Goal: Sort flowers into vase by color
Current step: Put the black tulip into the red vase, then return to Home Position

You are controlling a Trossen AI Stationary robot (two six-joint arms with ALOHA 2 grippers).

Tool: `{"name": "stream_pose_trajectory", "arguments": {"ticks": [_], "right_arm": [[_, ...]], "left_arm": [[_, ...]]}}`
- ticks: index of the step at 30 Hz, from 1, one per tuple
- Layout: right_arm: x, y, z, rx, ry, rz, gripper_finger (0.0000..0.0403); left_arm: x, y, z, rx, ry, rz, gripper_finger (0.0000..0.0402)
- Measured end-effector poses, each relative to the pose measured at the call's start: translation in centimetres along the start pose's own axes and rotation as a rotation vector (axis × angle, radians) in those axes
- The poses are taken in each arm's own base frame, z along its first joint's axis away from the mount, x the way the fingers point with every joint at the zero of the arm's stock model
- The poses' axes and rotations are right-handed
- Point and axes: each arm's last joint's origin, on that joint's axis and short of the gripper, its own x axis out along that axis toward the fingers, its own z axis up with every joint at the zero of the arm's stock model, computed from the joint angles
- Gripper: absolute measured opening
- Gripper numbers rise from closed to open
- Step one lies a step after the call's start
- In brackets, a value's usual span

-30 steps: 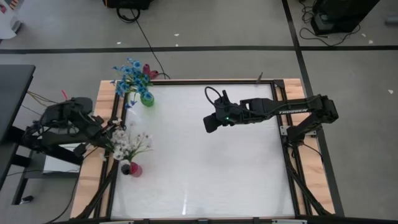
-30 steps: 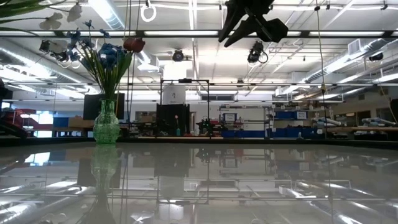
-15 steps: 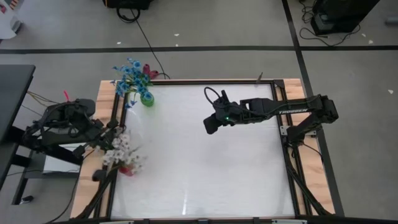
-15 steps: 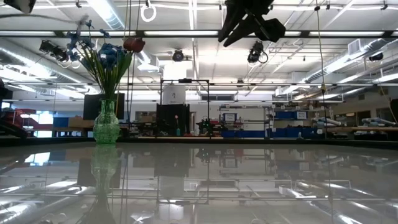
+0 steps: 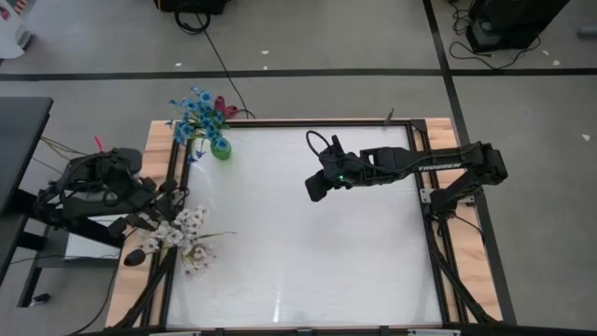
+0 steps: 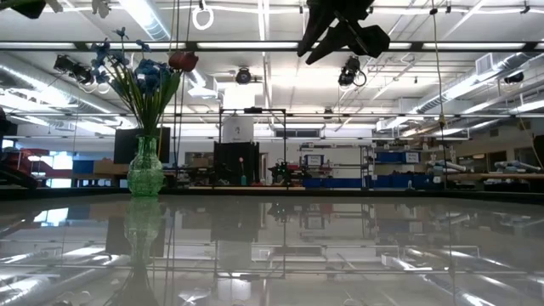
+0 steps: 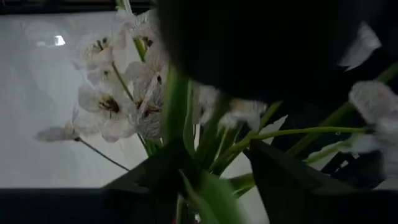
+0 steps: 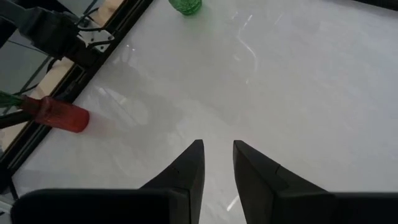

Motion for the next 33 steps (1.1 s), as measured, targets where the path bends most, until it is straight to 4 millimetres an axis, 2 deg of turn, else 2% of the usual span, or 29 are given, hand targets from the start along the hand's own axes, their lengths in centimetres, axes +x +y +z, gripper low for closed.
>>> {"name": "stream_pose_trajectory", "arguments": {"ticks": [7, 14, 21, 25, 33], "right_arm": [[0.0, 0.1, 0.0, 0.005, 0.002, 0.015, 0.0096], [0.0, 0.3, 0.2, 0.011, -0.016, 0.036, 0.0096], [0.0, 0.4, 0.3, 0.015, -0.025, 0.048, 0.0096], [0.0, 0.6, 0.4, 0.017, -0.038, 0.060, 0.0096], [-0.1, 0.9, 0.7, 0.008, -0.066, 0.093, 0.0096]], "left_arm": [[-2.1, -1.8, 1.5, 0.134, -0.043, 0.103, 0.0244], [-3.6, -2.9, 2.3, 0.108, -0.056, 0.174, 0.0263], [-5.3, -4.3, 4.6, 0.106, -0.093, 0.184, 0.0283], [-5.8, -4.9, 4.2, 0.017, 0.002, 0.185, 0.0292], [-6.1, -4.8, 5.0, -0.204, 0.023, 0.184, 0.0317]]}}
